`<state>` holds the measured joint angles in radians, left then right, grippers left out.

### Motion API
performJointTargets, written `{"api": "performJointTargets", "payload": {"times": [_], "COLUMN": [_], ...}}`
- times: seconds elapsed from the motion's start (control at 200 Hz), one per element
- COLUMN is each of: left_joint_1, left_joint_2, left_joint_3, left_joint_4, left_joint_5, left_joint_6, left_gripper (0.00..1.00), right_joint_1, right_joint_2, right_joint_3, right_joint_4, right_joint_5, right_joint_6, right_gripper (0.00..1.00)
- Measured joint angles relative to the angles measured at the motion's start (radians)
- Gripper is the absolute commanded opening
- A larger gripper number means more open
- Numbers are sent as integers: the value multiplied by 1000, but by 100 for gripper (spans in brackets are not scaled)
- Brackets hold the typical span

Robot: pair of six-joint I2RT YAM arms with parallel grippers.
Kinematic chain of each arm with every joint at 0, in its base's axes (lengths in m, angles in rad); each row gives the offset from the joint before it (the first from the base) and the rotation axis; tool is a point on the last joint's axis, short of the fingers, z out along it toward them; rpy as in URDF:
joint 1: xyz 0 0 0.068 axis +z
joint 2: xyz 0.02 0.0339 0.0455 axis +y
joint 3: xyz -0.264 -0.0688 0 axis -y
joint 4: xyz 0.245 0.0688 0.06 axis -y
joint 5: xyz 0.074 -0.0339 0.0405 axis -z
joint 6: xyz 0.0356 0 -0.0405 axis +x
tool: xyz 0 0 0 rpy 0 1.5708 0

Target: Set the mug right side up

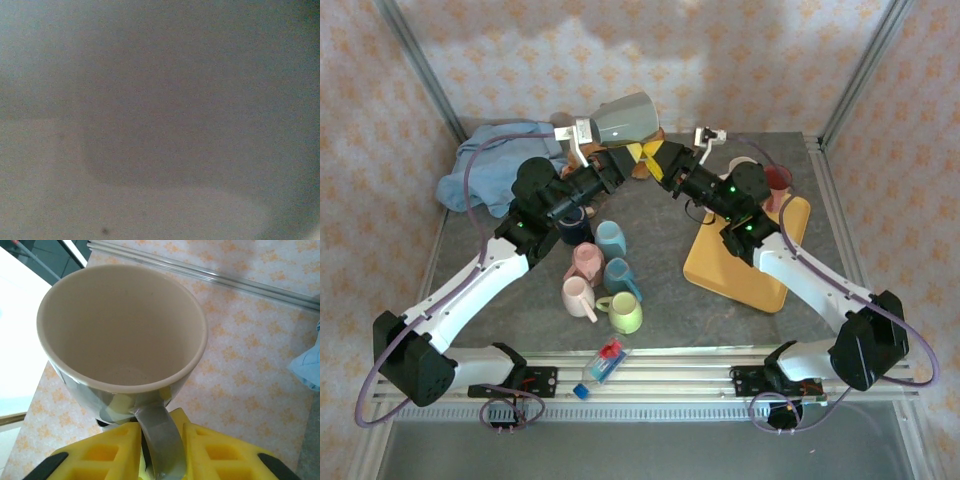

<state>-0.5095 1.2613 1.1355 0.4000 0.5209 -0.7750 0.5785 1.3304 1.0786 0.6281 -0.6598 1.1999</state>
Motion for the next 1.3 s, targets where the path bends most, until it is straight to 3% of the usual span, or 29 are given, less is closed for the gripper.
{"api": "performJointTargets", "payload": {"times": [0.265, 0.586, 0.691, 0.946, 1.146, 1.301], "left_joint_1": [8, 15, 15, 12, 12, 12], "left_joint_2": [0, 0, 0, 5, 7, 12], "left_joint_3": [0, 0, 0, -4, -15, -16], "left_joint_4": [9, 16, 14, -5, -60, -94], "left_joint_5": [30, 48, 47, 48, 48, 48], "left_joint_6": [-14, -37, -37, -34, -7, -2], "left_gripper": [0, 0, 0, 19, 43, 53], "right_joint_1": [-18, -25, -26, -28, -30, -34], "right_joint_2": [2, 8, 6, -25, -47, -59], "right_joint_3": [31, 47, 47, 47, 47, 47], "right_joint_4": [-50, -90, -93, -182, -272, -344], "right_joint_5": [-60, -84, -77, -45, -5, 37], "right_joint_6": [-20, -48, -64, -129, -193, -243], "right_gripper": [27, 3, 0, 0, 0, 0]}}
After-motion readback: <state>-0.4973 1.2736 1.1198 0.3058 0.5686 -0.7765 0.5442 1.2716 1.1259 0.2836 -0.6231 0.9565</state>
